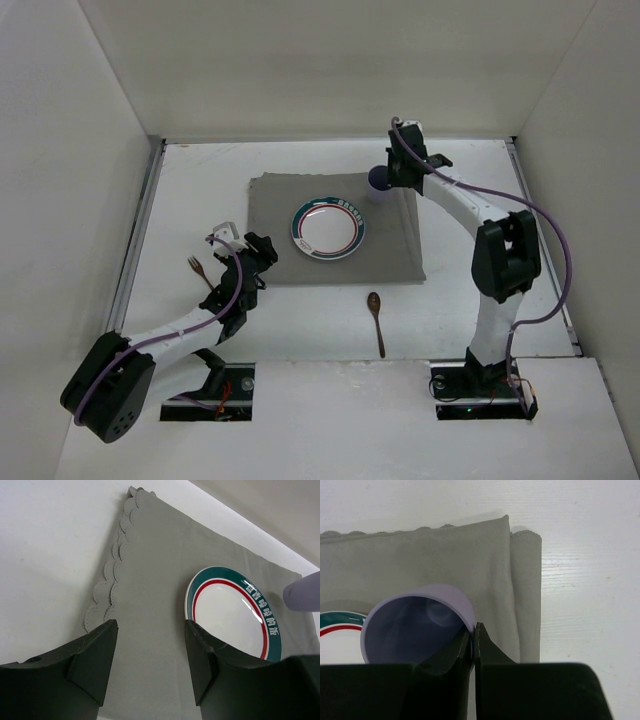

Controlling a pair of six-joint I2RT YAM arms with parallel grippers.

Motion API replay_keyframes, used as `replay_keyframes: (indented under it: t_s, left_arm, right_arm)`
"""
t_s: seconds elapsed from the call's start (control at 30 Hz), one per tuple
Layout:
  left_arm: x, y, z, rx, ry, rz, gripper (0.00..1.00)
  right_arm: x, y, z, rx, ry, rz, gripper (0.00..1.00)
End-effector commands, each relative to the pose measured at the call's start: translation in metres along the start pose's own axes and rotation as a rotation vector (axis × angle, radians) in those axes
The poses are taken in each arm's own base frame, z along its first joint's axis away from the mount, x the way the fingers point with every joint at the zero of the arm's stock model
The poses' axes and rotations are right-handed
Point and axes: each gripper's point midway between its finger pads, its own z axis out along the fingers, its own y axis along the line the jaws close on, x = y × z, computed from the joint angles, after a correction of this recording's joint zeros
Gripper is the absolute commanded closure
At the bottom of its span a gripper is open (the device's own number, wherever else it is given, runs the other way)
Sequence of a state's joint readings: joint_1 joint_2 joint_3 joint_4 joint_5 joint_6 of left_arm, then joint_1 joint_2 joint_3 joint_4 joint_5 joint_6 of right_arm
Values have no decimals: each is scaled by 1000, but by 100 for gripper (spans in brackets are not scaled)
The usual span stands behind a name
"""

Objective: Set the dinner table for one person

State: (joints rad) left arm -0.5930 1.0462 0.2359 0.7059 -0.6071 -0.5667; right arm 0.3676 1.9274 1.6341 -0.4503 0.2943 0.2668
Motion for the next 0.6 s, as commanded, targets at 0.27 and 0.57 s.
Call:
replay_keyframes:
  t_s: [0.27,0.57]
  left_arm:
    - [-10,-4,2,5,-35,-34,47]
    - [-9,-3,2,2,-34,-32,46]
  right_arm:
    - [-16,0,16,14,-10,-10,92]
    - [-13,-3,18,26,-9,-11,69]
